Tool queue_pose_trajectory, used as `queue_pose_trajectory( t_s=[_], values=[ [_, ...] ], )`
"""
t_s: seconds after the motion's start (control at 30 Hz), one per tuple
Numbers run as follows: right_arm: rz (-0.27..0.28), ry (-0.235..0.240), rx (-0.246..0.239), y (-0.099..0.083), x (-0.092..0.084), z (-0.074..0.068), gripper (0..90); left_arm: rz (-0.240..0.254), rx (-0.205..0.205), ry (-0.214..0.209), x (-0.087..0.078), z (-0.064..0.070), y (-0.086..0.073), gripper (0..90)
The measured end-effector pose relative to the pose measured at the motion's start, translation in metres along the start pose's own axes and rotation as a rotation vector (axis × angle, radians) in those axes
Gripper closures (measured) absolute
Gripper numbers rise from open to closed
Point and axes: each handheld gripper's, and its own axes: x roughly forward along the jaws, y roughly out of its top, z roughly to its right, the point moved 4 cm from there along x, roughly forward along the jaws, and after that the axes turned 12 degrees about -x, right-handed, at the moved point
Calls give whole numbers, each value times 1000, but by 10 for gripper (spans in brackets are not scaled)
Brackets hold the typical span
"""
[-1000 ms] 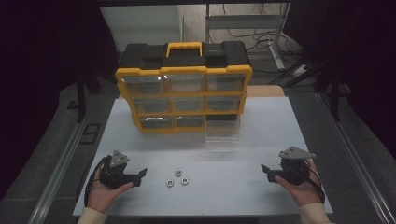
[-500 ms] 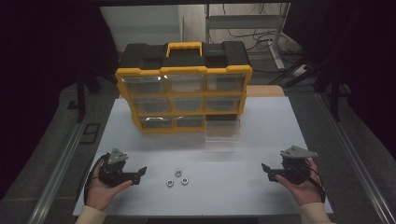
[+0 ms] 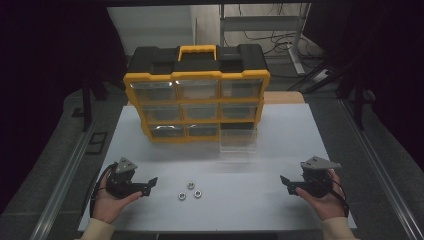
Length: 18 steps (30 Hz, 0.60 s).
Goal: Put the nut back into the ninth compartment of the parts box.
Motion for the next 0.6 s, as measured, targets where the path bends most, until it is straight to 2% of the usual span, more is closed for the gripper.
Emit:
queue_pose_trajectory(
  t_s=[0.1,0.3,0.6],
  values=[
    [1,2,3,0,0,0,134,3,-5,-7,-2,3,1,82],
    [5,5,0,0,-1,0,134,-4,12,-26,-4,12,7,75],
    [6,6,-6,1,-2,-1,135,-59,81,-70,-2,30,10,86]
  ],
)
